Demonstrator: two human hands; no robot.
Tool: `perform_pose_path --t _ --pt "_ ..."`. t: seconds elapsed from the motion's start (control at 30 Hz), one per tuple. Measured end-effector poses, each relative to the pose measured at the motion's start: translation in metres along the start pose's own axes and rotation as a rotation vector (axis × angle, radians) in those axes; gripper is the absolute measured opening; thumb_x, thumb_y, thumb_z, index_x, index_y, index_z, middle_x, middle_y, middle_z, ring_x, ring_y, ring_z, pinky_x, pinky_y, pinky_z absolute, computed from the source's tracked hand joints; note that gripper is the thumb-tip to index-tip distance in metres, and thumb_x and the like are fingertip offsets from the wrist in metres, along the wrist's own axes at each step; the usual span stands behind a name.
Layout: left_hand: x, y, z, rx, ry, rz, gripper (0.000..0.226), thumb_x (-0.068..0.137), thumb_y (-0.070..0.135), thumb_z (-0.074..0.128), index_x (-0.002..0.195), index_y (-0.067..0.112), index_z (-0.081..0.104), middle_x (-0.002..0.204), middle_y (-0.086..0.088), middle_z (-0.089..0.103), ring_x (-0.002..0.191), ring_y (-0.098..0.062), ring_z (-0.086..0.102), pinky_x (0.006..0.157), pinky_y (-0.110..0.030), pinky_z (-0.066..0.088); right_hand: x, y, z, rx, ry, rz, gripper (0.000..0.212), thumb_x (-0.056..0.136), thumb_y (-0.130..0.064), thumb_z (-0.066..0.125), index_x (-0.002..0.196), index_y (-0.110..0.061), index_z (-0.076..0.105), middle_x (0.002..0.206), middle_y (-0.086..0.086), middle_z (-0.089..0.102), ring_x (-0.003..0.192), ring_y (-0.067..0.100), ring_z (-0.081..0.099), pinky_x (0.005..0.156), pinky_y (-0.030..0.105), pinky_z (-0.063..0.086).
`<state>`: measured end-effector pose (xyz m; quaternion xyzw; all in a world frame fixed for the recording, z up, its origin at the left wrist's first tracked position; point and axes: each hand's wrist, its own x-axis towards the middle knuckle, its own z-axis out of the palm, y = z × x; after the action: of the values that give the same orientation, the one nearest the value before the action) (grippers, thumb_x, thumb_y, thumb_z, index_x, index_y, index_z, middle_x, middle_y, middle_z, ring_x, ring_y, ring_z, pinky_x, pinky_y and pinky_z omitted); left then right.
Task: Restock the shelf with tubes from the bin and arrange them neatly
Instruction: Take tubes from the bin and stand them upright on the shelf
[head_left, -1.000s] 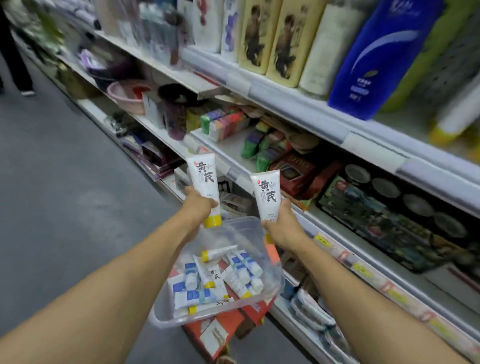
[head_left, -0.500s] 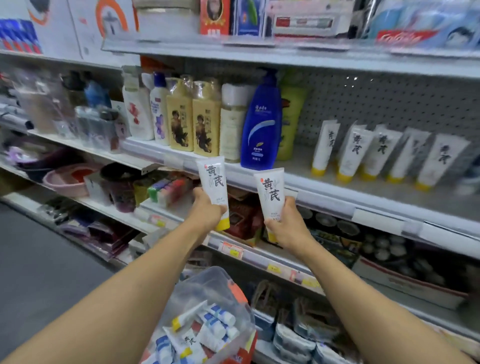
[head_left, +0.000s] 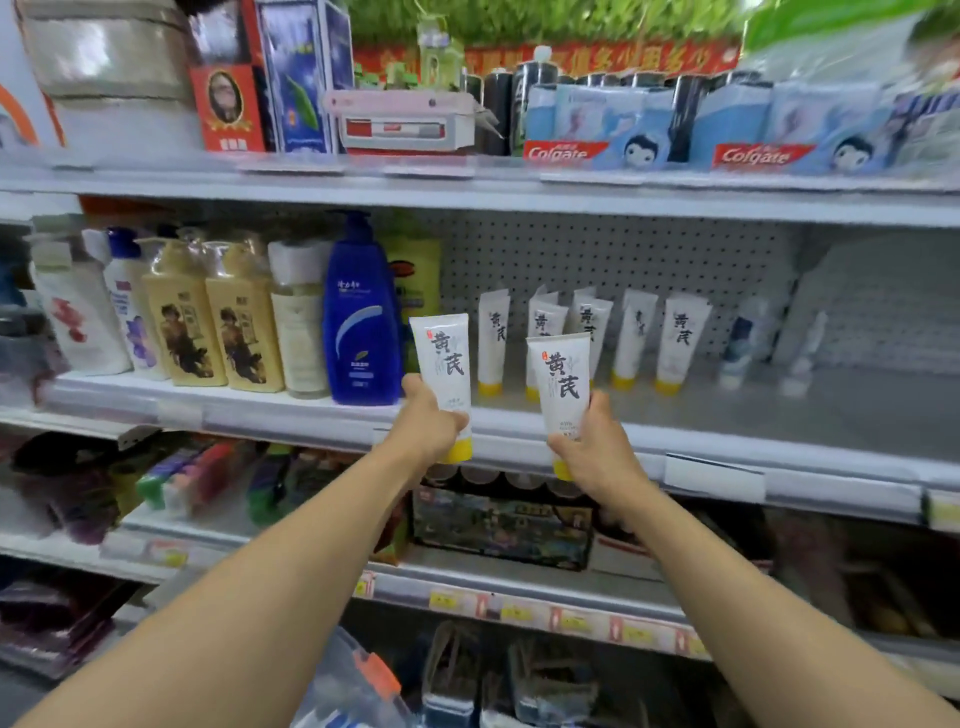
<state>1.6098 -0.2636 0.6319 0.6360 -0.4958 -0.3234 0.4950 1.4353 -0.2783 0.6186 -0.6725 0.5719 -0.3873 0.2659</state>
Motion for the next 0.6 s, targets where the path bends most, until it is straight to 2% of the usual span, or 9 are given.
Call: perform_pose_path --t 0.1,0.17,0.27,0.33,0.43,0.53,0.6 --pt "0.013 0.019 0.035 0.018 -0.024 0.037 0.036 0.089 0.002 0.052 0.111 0.012 0.025 0.114 -0.002 0.042 0.104 -0.018 0.045 0.084 -0.028 0.039 0.021 0.017 -0.027 0.054 0.066 0.019 0.038 0.089 -0.006 0.056 0.114 -0.011 0.029 0.134 0.011 0.047 0.114 0.027 0.050 0.076 0.028 0.040" --pt "0.023 0.027 0.059 -0.002 -0.042 0.058 0.037 0.088 -0.001 0.052 0.108 0.014 0.024 0.113 -0.002 0.043 0.101 -0.017 0.045 0.081 -0.027 0.040 0.035 0.028 -0.042 0.062 0.094 0.019 0.039 0.089 -0.004 0.055 0.117 -0.007 0.029 0.133 0.011 0.046 0.109 0.024 0.048 0.078 0.028 0.038" --pt "0.039 0.037 0.095 -0.003 -0.065 0.095 0.039 0.086 -0.004 0.052 0.108 0.014 0.024 0.111 -0.003 0.043 0.100 -0.019 0.046 0.075 -0.029 0.043 0.059 0.046 -0.062 0.091 0.109 0.037 0.035 0.089 -0.003 0.055 0.110 -0.009 0.028 0.130 0.010 0.045 0.101 0.018 0.044 0.078 0.027 0.039" --pt "0.050 0.042 0.116 0.002 -0.069 0.105 0.040 0.086 -0.005 0.052 0.109 0.014 0.025 0.108 -0.002 0.043 0.097 -0.018 0.045 0.068 -0.027 0.042 0.075 0.058 -0.072 0.100 0.107 0.046 0.038 0.089 -0.004 0.056 0.116 -0.006 0.029 0.128 0.010 0.045 0.100 0.018 0.044 0.078 0.029 0.040" --pt "0.073 0.045 0.145 0.005 -0.072 0.093 0.049 0.085 -0.004 0.056 0.123 0.010 0.028 0.113 -0.002 0.046 0.105 -0.020 0.048 0.081 -0.032 0.045 0.107 0.080 -0.080 0.083 0.134 0.076 0.052 0.087 -0.008 0.061 0.128 -0.005 0.029 0.130 0.013 0.047 0.111 0.026 0.049 0.087 0.033 0.044" --pt "0.089 0.044 0.169 0.025 -0.048 0.124 0.066 0.081 -0.002 0.060 0.134 0.013 0.025 0.126 -0.008 0.052 0.117 -0.028 0.050 0.098 -0.040 0.046 0.131 0.094 -0.078 0.097 0.143 0.056 0.043 0.089 -0.007 0.056 0.126 -0.009 0.033 0.129 0.013 0.052 0.106 0.026 0.053 0.087 0.036 0.048" --pt "0.097 0.042 0.186 0.085 -0.016 0.119 0.071 0.082 0.001 0.060 0.139 0.011 0.020 0.133 -0.012 0.050 0.121 -0.032 0.048 0.100 -0.042 0.045 0.147 0.104 -0.075 0.129 0.152 0.077 0.041 0.094 -0.013 0.051 0.131 -0.011 0.034 0.128 0.012 0.053 0.104 0.026 0.054 0.089 0.038 0.049"
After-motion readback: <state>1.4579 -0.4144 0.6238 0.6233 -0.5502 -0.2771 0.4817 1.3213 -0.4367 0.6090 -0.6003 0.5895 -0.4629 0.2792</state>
